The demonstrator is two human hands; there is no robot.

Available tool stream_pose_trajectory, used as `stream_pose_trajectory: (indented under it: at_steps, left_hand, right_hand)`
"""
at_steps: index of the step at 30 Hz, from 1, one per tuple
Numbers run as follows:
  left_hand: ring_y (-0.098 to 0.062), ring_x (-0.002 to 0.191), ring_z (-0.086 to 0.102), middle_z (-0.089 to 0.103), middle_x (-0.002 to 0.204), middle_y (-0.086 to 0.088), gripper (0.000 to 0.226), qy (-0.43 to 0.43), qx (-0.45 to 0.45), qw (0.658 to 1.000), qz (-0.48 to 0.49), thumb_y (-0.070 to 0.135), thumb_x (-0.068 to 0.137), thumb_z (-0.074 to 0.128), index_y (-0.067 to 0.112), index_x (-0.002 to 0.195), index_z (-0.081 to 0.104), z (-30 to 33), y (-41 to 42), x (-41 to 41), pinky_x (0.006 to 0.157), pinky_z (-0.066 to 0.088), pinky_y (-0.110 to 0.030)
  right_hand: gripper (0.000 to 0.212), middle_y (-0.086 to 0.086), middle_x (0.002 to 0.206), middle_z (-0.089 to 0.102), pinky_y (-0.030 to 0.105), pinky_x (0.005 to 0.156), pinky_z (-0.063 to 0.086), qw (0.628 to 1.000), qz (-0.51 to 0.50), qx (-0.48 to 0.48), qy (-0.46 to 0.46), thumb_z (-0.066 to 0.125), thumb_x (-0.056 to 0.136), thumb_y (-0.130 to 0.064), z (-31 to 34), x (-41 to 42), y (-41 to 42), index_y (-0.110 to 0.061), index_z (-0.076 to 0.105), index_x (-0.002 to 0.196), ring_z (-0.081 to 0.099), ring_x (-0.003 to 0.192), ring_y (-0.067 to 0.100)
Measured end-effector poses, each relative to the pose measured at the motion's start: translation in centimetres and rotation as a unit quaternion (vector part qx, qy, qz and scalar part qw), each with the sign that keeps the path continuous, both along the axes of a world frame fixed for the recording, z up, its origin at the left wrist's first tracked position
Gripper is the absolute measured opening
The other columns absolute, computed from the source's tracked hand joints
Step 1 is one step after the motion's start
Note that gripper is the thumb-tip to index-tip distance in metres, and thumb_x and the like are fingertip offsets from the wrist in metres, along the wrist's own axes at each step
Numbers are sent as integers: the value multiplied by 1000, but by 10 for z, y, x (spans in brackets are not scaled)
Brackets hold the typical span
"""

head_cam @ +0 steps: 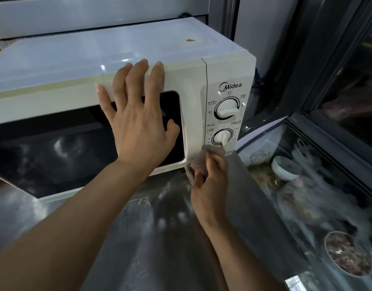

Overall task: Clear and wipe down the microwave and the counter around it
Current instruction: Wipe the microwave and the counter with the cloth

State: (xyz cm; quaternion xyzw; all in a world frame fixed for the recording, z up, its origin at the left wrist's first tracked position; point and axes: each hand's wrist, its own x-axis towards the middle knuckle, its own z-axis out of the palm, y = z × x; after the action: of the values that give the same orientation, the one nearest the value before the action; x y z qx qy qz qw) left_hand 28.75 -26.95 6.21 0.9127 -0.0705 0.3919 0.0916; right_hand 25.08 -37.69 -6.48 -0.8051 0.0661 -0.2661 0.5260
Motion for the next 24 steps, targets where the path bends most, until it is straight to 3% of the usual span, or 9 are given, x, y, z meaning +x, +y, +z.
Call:
stream_pose_trajectory:
  at_steps: [2, 4, 6, 7, 10, 14, 18, 22, 24]
  left_hand:
    - [-31, 138, 22, 33, 146, -7, 83, 1, -1, 1000, -3, 27, 64, 63, 19, 141, 33, 0, 0, -1, 109, 8, -59]
    - [-30, 138, 21, 33, 146, -6, 84, 2, -2, 1000, -4, 27, 64, 64, 20, 141, 32, 0, 0, -1, 109, 8, -59]
    - [-29, 138, 21, 32, 147, -6, 84, 5, -4, 1000, -5, 27, 63, 64, 20, 141, 32, 1, 1, -1, 109, 7, -59]
    - [-30, 138, 21, 32, 147, -6, 84, 7, -4, 1000, -6, 26, 63, 64, 20, 141, 32, 1, 1, -1, 109, 7, -59]
    - [-29, 138, 20, 31, 147, -6, 86, 13, -3, 1000, -8, 26, 63, 64, 21, 142, 31, 1, 1, -1, 109, 7, -59]
    - [-28, 138, 18, 30, 148, -5, 86, 24, -3, 1000, -5, 27, 63, 64, 21, 143, 30, 1, 1, -1, 109, 7, -59]
    - [-26, 138, 16, 29, 149, -4, 87, 44, -2, 999, -3, 24, 63, 64, 22, 143, 30, 5, 2, -5, 110, 8, -58]
    - [-25, 139, 15, 28, 150, -2, 88, 76, 17, 997, -6, 18, 64, 64, 22, 144, 28, 12, 5, -12, 111, 9, -56]
    - [-24, 140, 15, 26, 152, -1, 88, 92, 29, 995, -8, 15, 66, 63, 23, 146, 26, 17, 8, -16, 111, 9, -56]
  right_hand:
    - [41, 19, 122, 46, 2, 91, 39, 1000, 2, 24, -15, 52, 82, 19, 2, 2, -9, 10, 54, 121, 50, 107, 4]
    - [35, 20, 118, 47, 1, 86, 42, 997, -12, 66, -23, 50, 83, 20, 7, 7, -22, 12, 55, 116, 51, 104, -9]
    - [33, 20, 115, 48, -9, 78, 33, 996, -48, 70, -16, 50, 84, 18, 9, 12, -33, 11, 56, 116, 47, 98, -24]
    - [36, 19, 121, 48, -11, 78, 29, 996, -65, 60, 8, 51, 86, 13, 9, 15, -36, 8, 54, 121, 48, 102, -19]
    - [47, 11, 135, 43, -10, 84, 23, 990, -110, 37, 77, 52, 91, -1, 5, 21, -38, -3, 45, 137, 49, 117, 17]
    - [39, 14, 124, 50, 21, 94, 45, 990, -59, 45, 117, 54, 91, -7, 9, 16, -13, 0, 50, 129, 58, 106, 25]
    - [32, 7, 119, 53, 12, 93, 38, 992, -12, 57, 110, 56, 89, -3, 28, 3, -1, -2, 58, 121, 54, 110, 17]
    - [21, 2, 107, 59, 26, 85, 48, 996, 22, 83, 21, 55, 86, -1, 78, -6, -11, -4, 64, 104, 57, 94, 12]
    - [25, 5, 111, 59, 32, 92, 49, 997, 41, 71, -12, 56, 86, -5, 102, -11, -13, -2, 64, 109, 59, 100, 17]
